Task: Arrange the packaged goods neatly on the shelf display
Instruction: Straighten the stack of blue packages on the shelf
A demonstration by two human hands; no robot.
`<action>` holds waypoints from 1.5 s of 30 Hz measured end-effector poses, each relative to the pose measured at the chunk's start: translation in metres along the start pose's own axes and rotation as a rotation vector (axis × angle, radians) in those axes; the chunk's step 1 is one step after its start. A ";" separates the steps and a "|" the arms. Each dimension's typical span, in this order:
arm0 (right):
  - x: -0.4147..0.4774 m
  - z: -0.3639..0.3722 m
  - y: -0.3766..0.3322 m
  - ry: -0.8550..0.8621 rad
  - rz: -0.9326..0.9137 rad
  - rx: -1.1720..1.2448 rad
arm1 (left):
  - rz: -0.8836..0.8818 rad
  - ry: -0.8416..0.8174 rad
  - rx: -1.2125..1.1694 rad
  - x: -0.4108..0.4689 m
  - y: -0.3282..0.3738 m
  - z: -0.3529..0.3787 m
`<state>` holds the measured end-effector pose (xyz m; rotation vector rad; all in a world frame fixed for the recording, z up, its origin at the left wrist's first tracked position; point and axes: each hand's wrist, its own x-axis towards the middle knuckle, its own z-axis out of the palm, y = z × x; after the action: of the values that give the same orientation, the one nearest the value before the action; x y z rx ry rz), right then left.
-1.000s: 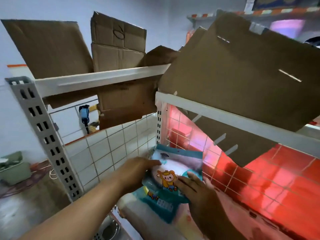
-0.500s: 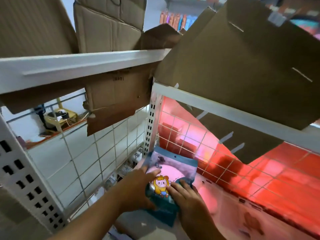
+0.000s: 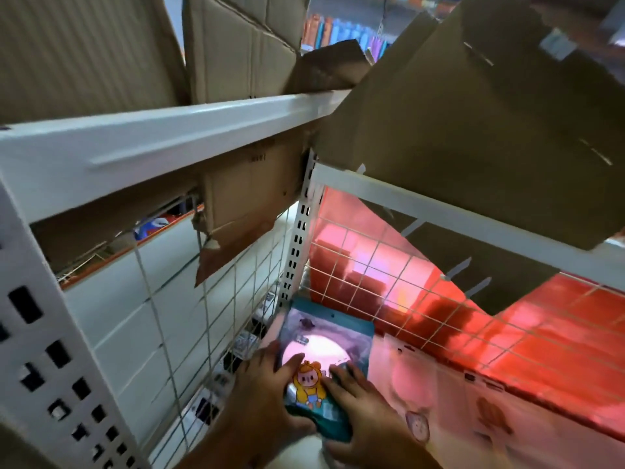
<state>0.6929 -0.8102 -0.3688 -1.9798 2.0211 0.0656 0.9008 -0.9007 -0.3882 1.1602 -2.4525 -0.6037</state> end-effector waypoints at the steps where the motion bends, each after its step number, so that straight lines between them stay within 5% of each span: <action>1: 0.000 0.001 0.000 0.002 0.006 0.003 | -0.002 -0.005 0.005 0.000 -0.001 0.001; 45: -0.003 0.008 -0.004 0.052 0.029 -0.012 | 0.057 -0.108 0.312 0.012 -0.015 0.020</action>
<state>0.6981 -0.8059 -0.3753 -1.9796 2.0868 0.0334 0.8931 -0.9144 -0.4106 1.1911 -2.7338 -0.2796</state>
